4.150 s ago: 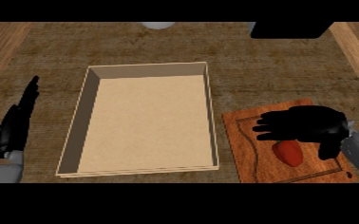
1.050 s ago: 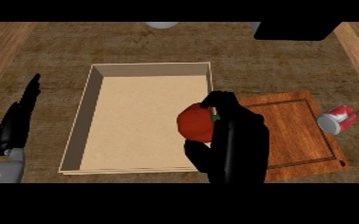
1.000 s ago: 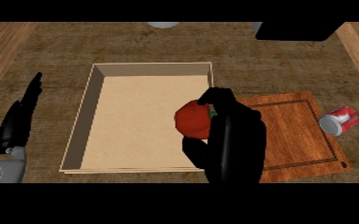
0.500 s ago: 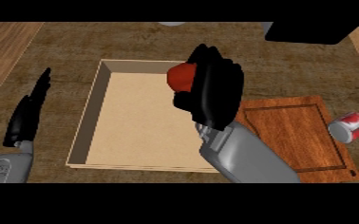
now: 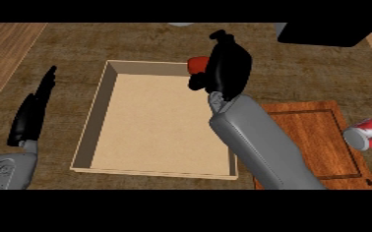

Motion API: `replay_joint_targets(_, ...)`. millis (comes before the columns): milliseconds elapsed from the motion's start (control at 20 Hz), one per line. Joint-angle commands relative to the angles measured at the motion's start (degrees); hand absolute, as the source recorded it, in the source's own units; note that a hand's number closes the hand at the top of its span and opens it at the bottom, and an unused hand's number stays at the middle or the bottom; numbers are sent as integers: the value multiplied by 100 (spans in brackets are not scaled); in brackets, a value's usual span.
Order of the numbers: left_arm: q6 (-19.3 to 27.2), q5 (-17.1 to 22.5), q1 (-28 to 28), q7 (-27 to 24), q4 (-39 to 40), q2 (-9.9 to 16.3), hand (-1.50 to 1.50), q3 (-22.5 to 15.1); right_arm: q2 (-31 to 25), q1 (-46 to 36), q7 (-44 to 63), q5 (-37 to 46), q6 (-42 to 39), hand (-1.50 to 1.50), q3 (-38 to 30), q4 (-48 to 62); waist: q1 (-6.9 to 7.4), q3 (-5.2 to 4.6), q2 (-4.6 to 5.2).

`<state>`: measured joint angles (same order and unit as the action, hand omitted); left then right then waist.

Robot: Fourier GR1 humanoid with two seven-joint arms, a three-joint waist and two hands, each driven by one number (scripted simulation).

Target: Pick the bell pepper from the cutting board and place it in the cardboard box

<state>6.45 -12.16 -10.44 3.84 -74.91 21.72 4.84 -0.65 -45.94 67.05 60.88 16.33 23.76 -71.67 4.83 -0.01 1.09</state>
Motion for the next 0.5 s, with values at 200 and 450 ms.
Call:
replay_joint_targets(200,83,-75,-200,-46,209,-174,0,-71,62,-446,458,-577,2021,-150,62,1221,12,-1,26)
replay_joint_targets(450,72,-79,-97,58,85,-79,0,5,62,-825,348,-138,2890,-150,61,1476,-80,-1,-38)
